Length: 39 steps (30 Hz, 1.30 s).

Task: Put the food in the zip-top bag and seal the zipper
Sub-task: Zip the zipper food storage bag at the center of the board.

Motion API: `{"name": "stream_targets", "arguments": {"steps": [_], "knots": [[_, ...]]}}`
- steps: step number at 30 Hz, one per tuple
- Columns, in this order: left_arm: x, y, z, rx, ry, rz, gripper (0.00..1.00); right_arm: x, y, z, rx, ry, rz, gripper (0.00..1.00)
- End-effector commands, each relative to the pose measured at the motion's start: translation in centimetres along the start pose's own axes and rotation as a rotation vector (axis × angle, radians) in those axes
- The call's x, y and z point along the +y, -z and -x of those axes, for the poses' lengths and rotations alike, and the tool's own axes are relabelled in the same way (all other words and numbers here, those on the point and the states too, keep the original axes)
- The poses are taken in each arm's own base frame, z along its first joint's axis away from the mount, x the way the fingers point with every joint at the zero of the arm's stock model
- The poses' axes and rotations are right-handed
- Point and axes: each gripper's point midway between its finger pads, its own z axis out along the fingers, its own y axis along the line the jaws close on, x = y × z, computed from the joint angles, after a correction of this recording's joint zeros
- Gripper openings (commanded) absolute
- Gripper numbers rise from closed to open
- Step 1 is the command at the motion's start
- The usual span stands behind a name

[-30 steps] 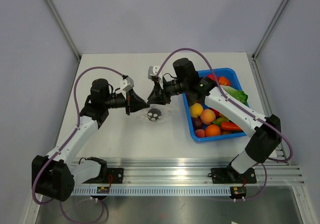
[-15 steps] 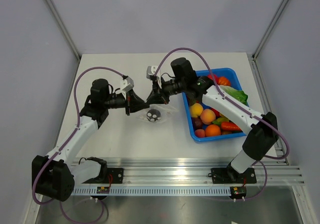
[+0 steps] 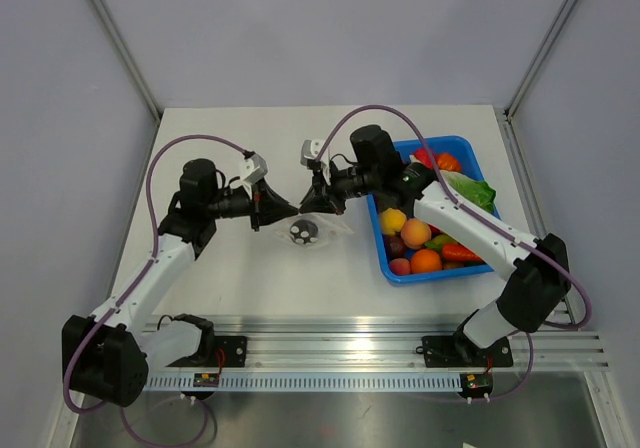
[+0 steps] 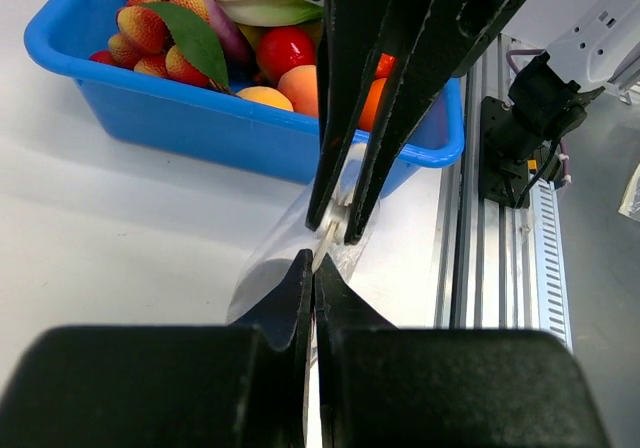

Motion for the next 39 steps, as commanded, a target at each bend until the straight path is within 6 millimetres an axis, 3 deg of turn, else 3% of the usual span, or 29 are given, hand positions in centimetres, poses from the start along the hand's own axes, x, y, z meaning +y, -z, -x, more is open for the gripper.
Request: {"name": "stream_targets", "arguments": {"steps": [1,8,12,18,24,30,33,34,36,38,39], "knots": [[0.7,0.8,3.2,-0.09,-0.13,0.06,0.0,0.3,1.4,-1.4,0.04,-0.018,-0.059,0.0],[2.5,2.0,4.2,-0.13,-0.122,0.189,0.0,0.9,3.0,-2.9,0.065,-0.023,-0.134,0.0],[3.7,3.2,4.7,-0.15,-0.116,0.259,0.0,1.3,4.4,-4.9,0.093,-0.049,-0.201,0.0],[4.3,3.6,4.8,-0.15,-0.112,0.287,0.0,2.3,6.7,-6.8,0.085,-0.085,-0.304,0.0],[4.4,3.3,4.8,-0.154,-0.094,0.276,0.0,2.9,7.5,-7.8,0.075,-0.116,-0.345,0.0],[3.9,3.2,4.9,-0.161,-0.094,0.244,0.0,1.9,7.3,-7.4,0.061,-0.113,-0.378,0.0],[4.3,3.0,4.8,-0.155,-0.08,0.243,0.0,-0.1,6.9,-6.3,0.037,-0.077,-0.43,0.0],[4.5,2.9,4.9,-0.154,-0.071,0.246,0.07,-1.2,7.0,-6.3,0.047,-0.068,-0.477,0.0],[5.2,2.7,4.6,-0.14,-0.032,0.255,0.46,-3.5,6.4,-6.1,0.065,-0.027,-0.523,0.0],[5.8,2.4,5.0,-0.133,-0.002,0.256,0.57,-5.9,5.6,-4.9,0.068,0.01,-0.567,0.0],[6.1,2.4,5.3,-0.135,0.002,0.266,0.71,-6.7,5.1,-4.5,0.067,0.034,-0.571,0.0]]}}
